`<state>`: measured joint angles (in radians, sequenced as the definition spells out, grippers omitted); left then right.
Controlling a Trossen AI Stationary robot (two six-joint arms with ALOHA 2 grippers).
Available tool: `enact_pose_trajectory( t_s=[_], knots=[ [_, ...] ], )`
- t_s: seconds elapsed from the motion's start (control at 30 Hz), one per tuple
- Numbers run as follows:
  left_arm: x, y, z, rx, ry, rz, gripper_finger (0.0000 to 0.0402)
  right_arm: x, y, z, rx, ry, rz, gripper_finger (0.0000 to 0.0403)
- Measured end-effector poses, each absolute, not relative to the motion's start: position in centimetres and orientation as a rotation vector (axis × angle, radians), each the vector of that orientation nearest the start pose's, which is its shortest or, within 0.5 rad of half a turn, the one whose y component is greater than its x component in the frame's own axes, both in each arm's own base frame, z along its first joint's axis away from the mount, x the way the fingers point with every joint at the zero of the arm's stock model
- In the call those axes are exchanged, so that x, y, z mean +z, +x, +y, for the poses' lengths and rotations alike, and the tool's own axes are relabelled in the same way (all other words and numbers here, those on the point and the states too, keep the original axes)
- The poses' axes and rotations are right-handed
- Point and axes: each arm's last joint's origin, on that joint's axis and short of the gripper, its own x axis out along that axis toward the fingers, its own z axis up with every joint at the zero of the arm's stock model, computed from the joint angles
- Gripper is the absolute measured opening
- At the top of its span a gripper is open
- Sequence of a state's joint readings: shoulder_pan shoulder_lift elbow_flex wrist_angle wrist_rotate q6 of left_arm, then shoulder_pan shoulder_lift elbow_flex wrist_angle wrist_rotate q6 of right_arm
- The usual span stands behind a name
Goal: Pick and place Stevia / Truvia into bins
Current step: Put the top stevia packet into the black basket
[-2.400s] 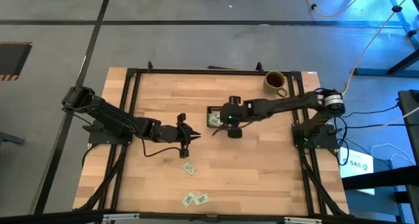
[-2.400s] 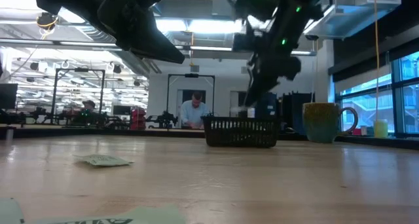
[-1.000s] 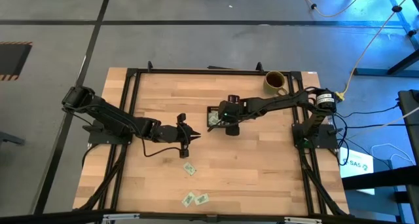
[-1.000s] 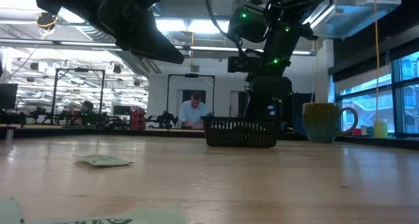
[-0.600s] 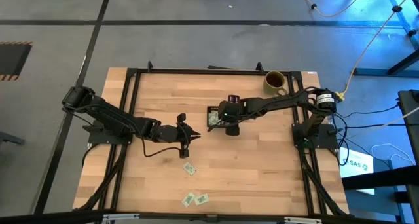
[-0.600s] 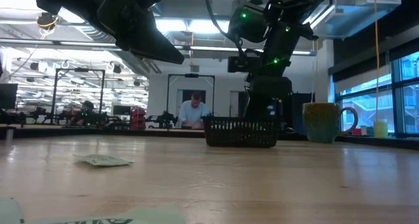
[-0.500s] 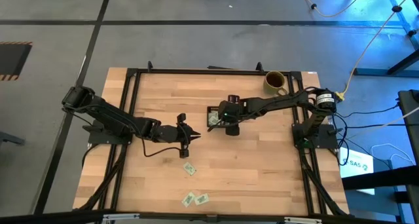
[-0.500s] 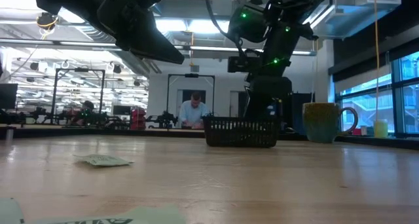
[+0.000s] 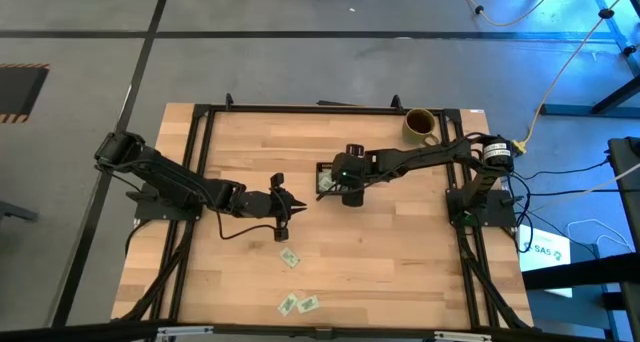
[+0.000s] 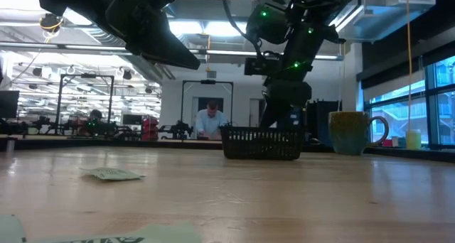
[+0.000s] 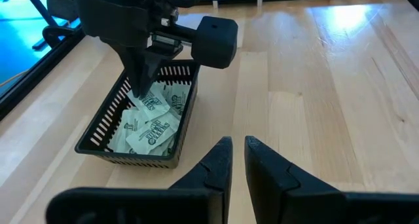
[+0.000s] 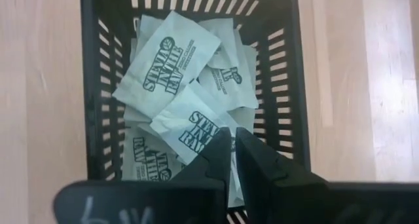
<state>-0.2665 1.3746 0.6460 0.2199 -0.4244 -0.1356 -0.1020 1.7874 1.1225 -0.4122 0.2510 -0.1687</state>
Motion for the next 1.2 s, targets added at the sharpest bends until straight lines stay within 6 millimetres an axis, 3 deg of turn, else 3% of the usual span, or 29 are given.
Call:
enact_pose_trajectory(
  t_s=[0.17, 0.4, 0.53, 0.63, 0.77, 0.93, 1.07, 1.2],
  knots=[
    [19.8, 26.7, -6.1, 0.186, 0.04, 0.467, 0.0035, 17.3, 34.9, -4.3, -0.227, -0.23, 1.107, 0.0036],
    [19.8, 26.7, -6.1, 0.186, 0.04, 0.467, 0.0034, 17.5, 34.8, -4.3, -0.225, -0.227, 1.137, 0.0079],
    [19.8, 26.7, -6.1, 0.186, 0.041, 0.469, 0.0033, 19.5, 34.9, -3.9, -0.248, -0.175, 1.193, 0.0089],
    [19.7, 26.6, -6.0, 0.187, 0.045, 0.48, 0.0034, 21.6, 34.2, -2.5, -0.236, -0.172, 1.176, 0.0089],
    [19.7, 26.6, -6.1, 0.181, 0.044, 0.483, 0.0034, 24.3, 31.1, -0.1, -0.205, -0.152, 1.064, 0.009],
    [19.7, 26.6, -6.1, 0.18, 0.043, 0.482, 0.0033, 25.7, 26.2, 2.9, -0.158, -0.066, 0.8, 0.009],
    [19.9, 26.8, -6.2, 0.107, 0.053, 0.47, 0.0033, 25.1, 23.1, 4.8, -0.078, 0.01, 0.608, 0.009],
    [20.5, 27.1, -6.9, -0.062, 0.029, 0.412, 0.0033, 23.3, 21.4, 6.2, 0.014, 0.034, 0.456, 0.009]
  ],
)
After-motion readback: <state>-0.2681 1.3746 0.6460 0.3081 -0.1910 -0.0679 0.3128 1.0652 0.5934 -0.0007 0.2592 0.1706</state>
